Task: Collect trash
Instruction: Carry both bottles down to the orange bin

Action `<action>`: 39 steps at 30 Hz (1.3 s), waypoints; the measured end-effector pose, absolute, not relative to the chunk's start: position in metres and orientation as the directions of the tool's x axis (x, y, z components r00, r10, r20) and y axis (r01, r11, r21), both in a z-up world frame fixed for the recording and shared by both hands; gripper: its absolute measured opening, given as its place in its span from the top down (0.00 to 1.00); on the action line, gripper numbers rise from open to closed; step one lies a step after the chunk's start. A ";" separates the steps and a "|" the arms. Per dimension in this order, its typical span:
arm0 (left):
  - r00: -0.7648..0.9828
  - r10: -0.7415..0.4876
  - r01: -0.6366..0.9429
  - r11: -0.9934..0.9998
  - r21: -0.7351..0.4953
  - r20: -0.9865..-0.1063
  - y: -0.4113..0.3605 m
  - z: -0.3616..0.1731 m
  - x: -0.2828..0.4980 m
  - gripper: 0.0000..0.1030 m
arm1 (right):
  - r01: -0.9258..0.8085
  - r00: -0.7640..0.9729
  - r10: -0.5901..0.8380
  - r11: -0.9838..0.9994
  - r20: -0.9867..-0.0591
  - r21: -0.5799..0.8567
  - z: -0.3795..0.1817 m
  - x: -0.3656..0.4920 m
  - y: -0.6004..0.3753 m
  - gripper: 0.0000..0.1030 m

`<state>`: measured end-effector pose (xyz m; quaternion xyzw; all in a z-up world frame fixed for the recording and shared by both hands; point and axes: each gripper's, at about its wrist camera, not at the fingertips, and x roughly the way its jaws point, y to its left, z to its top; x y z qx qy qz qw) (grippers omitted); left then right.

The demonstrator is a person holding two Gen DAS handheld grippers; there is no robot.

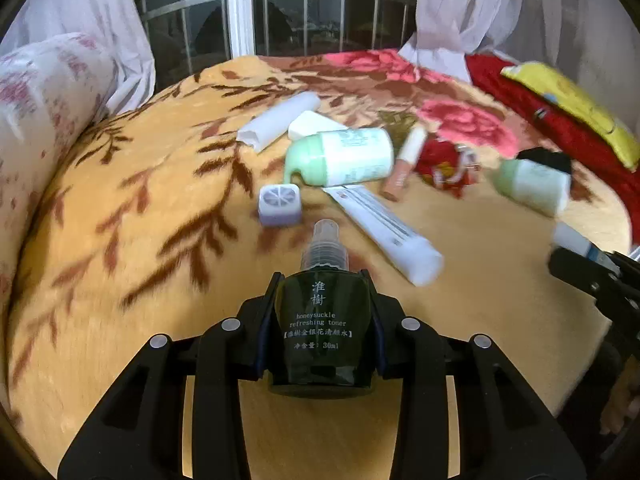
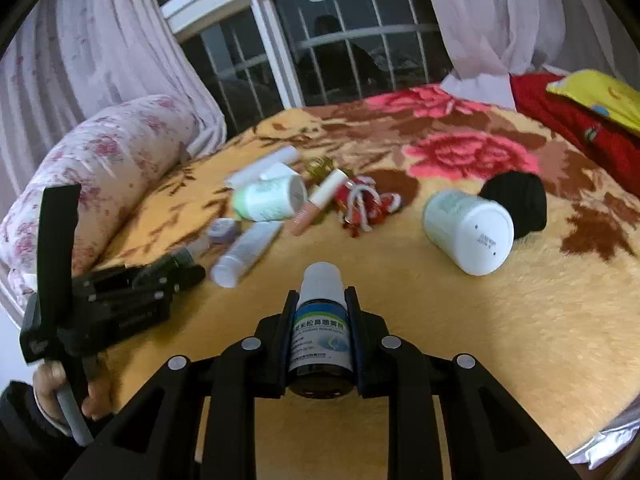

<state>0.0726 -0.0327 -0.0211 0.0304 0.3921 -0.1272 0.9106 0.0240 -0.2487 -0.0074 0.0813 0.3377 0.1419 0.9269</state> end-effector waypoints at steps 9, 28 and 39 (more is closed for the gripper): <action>0.716 -0.225 0.240 0.968 -0.070 -0.661 -0.029 0.006 -0.034 0.65 | -0.303 0.730 0.369 0.929 -0.575 0.211 0.018 -0.042 -0.242 0.78; 0.585 -0.223 0.224 0.969 -0.109 -0.780 -0.049 -0.064 -0.116 0.65 | -0.344 0.591 0.384 0.915 -0.710 0.209 -0.040 -0.140 -0.239 0.78; 0.437 -0.209 0.206 0.970 -0.129 -0.875 -0.058 -0.114 -0.105 0.65 | -0.346 0.445 0.380 0.908 -0.811 0.236 -0.084 -0.130 -0.229 0.78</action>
